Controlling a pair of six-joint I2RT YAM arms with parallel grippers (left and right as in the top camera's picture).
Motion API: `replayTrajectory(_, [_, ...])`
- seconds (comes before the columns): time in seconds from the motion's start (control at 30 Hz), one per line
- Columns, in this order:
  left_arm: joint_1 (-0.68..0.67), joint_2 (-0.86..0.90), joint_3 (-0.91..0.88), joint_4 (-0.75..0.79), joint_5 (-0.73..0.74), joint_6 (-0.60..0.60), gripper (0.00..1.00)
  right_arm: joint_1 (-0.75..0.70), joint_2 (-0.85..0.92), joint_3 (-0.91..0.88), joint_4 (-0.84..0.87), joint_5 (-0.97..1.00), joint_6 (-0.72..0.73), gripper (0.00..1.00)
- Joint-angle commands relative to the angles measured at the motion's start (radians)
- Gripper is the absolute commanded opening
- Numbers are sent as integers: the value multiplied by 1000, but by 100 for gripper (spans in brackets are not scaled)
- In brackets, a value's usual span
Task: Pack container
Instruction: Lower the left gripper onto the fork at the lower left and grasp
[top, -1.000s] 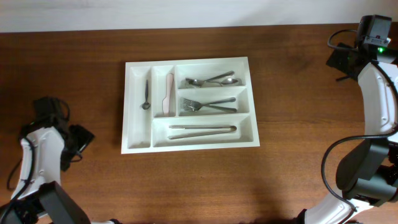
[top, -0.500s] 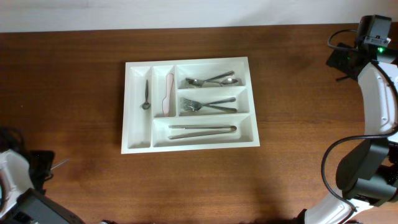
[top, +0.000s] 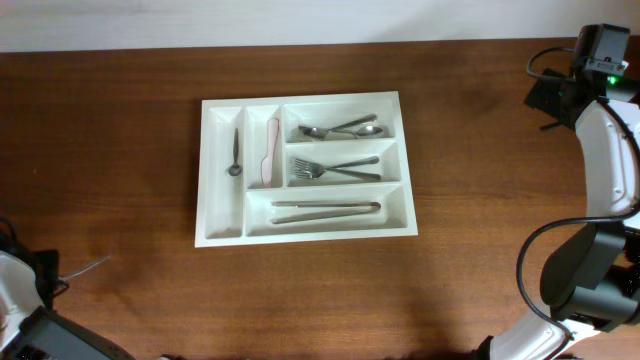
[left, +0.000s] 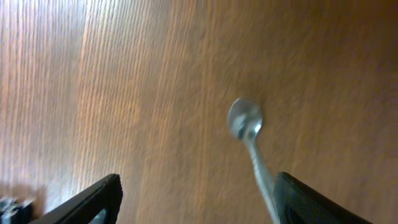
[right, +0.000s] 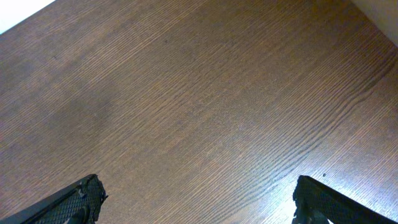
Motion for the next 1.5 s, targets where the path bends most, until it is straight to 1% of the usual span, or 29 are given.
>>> replayTrajectory(0.0, [4,-21,-13,35,-29,-16,80,-3,-3,6,0,2,1,99])
replayTrajectory(0.27, [4,56,-76,171,6,-24,80,-3,-3,6,0,2,1,99])
replayTrajectory(0.47, [3,121,-76,195,20,-24,80,-3,-3,6,0,2,1,99])
replayTrajectory(0.87, [3,154,-76,307,21,-24,79,-3,-3,6,0,2,1,99])
replayTrajectory(1.17, [3,213,-76,337,35,-24,78,-3,-3,6,0,2,1,99])
replayTrajectory(1.4, [3,248,-76,366,40,-24,70,-3,-3,6,0,2,1,99])
replayTrajectory(1.47, [3,262,-76,372,52,-23,69,-3,-3,6,0,2,1,99])
